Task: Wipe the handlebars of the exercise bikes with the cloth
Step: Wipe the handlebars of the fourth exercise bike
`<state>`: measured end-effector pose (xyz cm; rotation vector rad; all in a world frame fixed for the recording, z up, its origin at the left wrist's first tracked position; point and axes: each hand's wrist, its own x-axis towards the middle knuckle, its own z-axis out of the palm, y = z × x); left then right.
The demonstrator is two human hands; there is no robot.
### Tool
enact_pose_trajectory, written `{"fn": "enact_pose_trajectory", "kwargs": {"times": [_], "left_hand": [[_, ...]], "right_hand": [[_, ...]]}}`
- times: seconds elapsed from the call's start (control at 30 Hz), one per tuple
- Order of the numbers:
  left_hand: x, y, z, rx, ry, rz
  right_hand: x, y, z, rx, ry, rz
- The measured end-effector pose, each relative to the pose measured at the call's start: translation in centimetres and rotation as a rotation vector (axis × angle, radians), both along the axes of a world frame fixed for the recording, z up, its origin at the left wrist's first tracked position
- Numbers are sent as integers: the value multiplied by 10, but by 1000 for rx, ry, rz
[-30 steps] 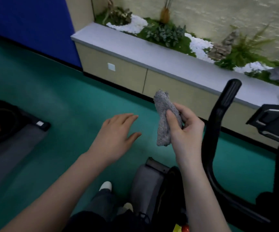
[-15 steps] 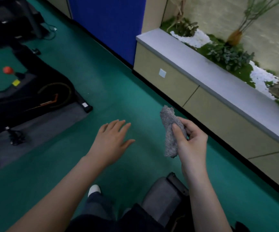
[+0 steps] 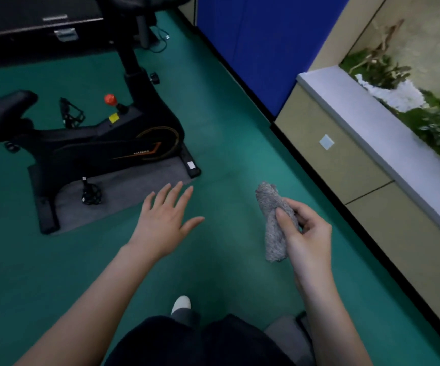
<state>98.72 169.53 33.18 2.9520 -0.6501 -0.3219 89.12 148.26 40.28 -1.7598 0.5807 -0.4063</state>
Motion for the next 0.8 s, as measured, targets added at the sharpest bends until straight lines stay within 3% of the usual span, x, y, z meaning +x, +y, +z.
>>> {"fn": "enact_pose_trajectory", "kwargs": {"times": [0.47,0.6,0.8], "left_hand": [[142,-12,-13,12,-3,11],[204,-20,0,-55,-44,49],[271,-6,17,-111,-91,141]], "right_hand": [[131,-77,-40,204,46,-226],[203,-91,-39,210,47,-200],[322,-65,-15,155,14,8]]}}
